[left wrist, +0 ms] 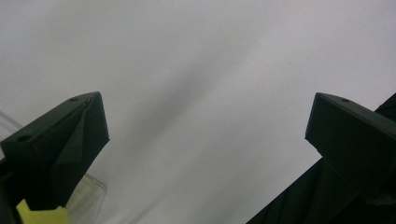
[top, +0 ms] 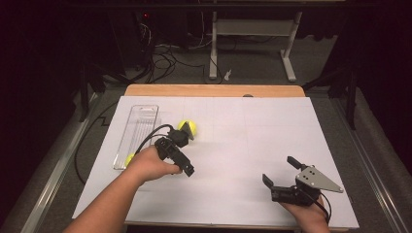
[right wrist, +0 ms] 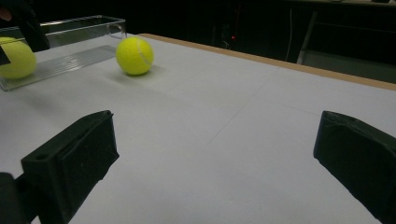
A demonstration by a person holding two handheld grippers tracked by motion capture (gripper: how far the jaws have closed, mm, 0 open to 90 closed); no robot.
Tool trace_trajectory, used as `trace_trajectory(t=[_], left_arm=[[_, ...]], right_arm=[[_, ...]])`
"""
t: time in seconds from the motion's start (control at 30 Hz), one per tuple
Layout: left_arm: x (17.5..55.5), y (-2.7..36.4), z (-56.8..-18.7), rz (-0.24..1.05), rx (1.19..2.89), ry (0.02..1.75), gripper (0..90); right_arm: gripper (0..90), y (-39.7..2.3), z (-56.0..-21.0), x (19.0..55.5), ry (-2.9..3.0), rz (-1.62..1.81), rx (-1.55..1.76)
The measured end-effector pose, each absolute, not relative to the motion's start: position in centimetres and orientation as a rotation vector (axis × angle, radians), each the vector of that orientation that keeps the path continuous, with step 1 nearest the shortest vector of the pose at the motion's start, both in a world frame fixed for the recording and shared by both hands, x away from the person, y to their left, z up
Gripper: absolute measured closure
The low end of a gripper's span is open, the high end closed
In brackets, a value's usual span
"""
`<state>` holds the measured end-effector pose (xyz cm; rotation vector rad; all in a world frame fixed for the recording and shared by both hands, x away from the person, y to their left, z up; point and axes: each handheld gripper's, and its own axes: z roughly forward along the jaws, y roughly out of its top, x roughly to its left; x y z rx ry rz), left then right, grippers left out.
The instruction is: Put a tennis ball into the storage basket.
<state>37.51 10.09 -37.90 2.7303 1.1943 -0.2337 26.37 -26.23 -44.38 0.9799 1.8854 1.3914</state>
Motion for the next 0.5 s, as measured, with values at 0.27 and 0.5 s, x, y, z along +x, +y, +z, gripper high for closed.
trace_trajectory(t=[0.27, 0.5], left_arm=[[37.42, 10.01, -38.26, -0.233, 2.736, 1.194, 0.6], [37.33, 10.14, -38.70, -0.246, 2.723, 1.195, 0.6]], right_arm=[[0.1, -26.23, -44.38, 26.38, 1.886, 1.391, 0.978], [0.1, -26.23, -44.37, 26.37, 1.885, 1.392, 0.976]])
